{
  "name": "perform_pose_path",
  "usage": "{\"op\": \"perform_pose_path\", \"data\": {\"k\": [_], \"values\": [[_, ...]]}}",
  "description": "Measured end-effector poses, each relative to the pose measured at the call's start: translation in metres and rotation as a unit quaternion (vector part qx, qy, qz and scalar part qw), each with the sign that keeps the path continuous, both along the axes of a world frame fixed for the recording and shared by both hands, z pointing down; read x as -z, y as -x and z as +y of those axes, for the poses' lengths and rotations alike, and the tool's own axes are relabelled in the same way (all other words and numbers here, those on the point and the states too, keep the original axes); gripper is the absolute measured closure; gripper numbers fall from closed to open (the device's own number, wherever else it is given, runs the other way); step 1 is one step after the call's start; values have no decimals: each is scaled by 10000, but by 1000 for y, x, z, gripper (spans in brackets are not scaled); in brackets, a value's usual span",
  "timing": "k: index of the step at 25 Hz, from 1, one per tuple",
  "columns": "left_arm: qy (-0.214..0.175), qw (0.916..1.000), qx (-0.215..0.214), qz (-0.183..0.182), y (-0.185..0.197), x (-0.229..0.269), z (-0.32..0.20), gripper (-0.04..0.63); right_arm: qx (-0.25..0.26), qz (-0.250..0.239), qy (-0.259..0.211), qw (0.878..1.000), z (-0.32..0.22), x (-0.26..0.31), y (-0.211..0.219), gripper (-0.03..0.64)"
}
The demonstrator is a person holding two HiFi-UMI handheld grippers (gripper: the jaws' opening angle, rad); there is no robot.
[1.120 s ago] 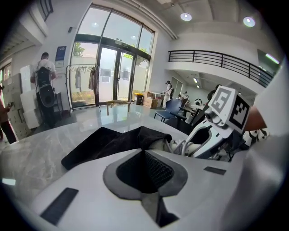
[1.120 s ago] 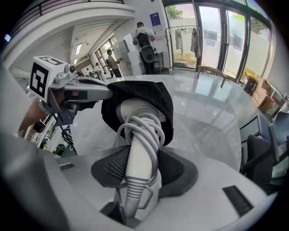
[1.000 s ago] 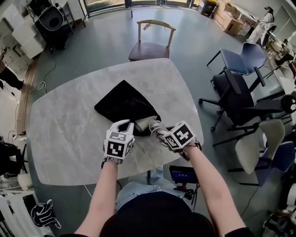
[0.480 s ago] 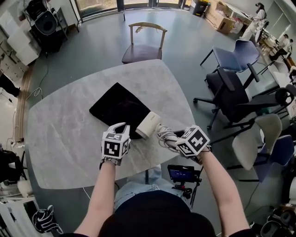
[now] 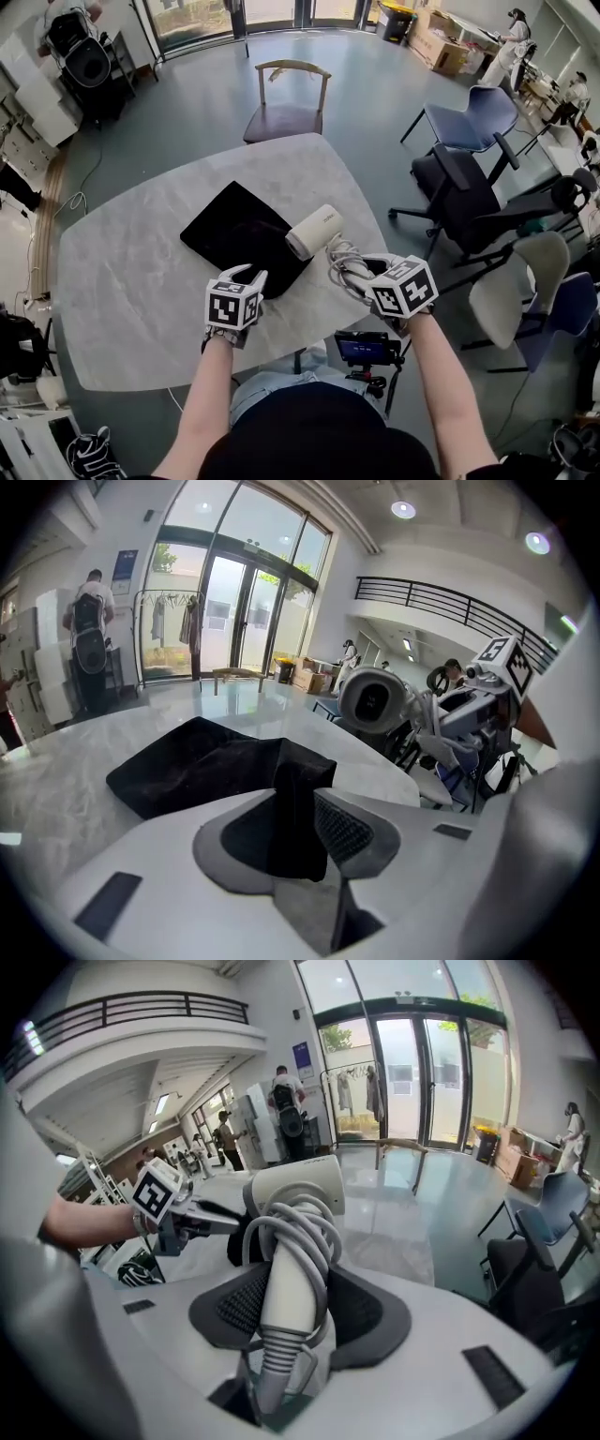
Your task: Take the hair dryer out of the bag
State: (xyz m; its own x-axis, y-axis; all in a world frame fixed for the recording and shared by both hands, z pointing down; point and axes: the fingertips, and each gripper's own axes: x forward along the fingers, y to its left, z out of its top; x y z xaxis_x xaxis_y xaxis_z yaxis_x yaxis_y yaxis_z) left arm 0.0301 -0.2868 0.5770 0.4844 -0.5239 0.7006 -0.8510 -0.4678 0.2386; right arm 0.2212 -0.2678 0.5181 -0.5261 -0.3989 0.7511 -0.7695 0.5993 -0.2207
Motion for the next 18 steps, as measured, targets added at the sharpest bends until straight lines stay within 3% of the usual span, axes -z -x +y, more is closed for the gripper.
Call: {"op": "perform_pose_path", "data": {"k": [3, 8, 13, 18], "values": [[8, 9999, 45, 150, 0, 4, 2, 400, -339, -314, -271, 9986, -18, 12, 3, 416], [-343, 9987, 191, 337, 7, 25, -7, 347, -684, -665, -797, 9922, -43, 38, 11, 416], [-894, 9919, 572, 703, 23, 68, -26, 328, -952, -869, -1413, 9815, -64, 67, 18, 416], [-1619, 9798, 951, 691, 59, 123, -47, 328, -1257, -1062, -1941, 9671, -79, 97, 19, 416]]}}
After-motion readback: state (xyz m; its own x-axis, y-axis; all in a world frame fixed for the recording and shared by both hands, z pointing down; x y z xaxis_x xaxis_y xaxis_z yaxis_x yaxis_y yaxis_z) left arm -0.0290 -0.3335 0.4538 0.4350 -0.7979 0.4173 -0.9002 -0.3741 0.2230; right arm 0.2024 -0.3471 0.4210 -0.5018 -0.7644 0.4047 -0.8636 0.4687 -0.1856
